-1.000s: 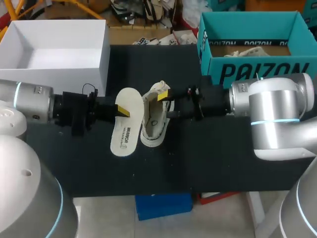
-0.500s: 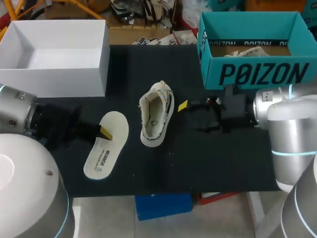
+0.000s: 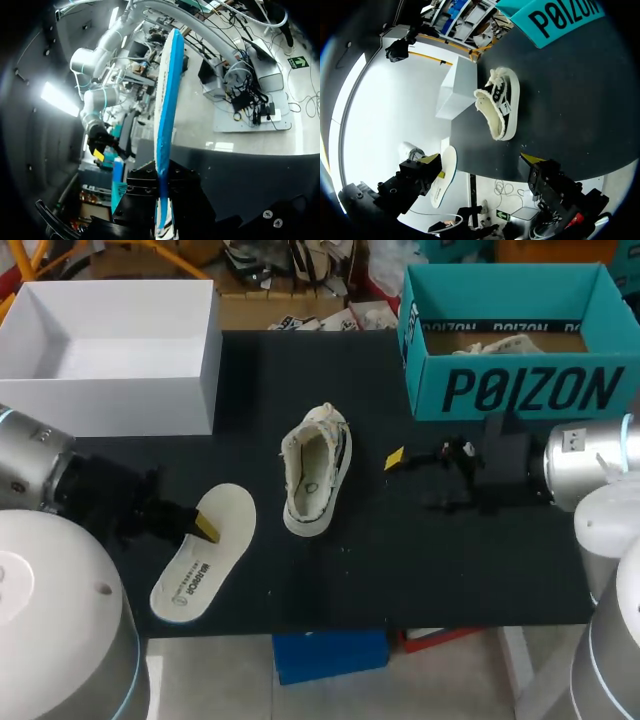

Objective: Take the shoe out of the shoebox, open the shoe tongue, remove and reinsert the insole, then place the shoe into the shoebox

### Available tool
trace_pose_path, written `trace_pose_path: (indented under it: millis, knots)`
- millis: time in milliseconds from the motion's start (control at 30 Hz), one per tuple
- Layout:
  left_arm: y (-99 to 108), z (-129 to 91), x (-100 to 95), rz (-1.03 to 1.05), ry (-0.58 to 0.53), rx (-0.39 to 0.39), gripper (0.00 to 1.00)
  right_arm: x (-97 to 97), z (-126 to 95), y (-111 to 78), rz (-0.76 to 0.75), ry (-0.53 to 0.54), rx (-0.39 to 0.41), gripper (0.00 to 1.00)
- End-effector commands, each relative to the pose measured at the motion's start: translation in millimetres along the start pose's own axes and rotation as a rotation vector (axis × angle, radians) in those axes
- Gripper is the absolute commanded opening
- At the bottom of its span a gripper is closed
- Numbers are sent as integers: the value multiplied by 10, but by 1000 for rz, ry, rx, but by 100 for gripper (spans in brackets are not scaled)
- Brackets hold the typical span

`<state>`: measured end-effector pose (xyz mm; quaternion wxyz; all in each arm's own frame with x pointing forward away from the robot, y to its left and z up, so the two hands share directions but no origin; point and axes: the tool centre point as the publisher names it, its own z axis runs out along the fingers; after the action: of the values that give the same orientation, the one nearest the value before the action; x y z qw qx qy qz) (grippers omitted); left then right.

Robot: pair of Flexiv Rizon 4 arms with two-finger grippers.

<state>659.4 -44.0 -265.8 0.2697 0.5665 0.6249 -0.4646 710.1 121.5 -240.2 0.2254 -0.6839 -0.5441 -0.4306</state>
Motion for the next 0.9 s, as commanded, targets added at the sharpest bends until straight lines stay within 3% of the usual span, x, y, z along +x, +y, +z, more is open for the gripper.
trace_pose_path:
  millis: [33, 233, 500, 900]
  knots:
    - [95, 88, 22, -5, 43, 42, 0, 2, -75, 15, 1, 0, 9, 100]
    - [274, 234, 127, -42, 157, 127, 0, 2, -75, 15, 1, 0, 9, 100]
    - [559, 373, 157, -42, 209, 203, 0, 2, -75, 15, 1, 0, 9, 100]
    - [938, 668, 100, -40, 224, 227, 0, 2, -75, 15, 1, 0, 9, 100]
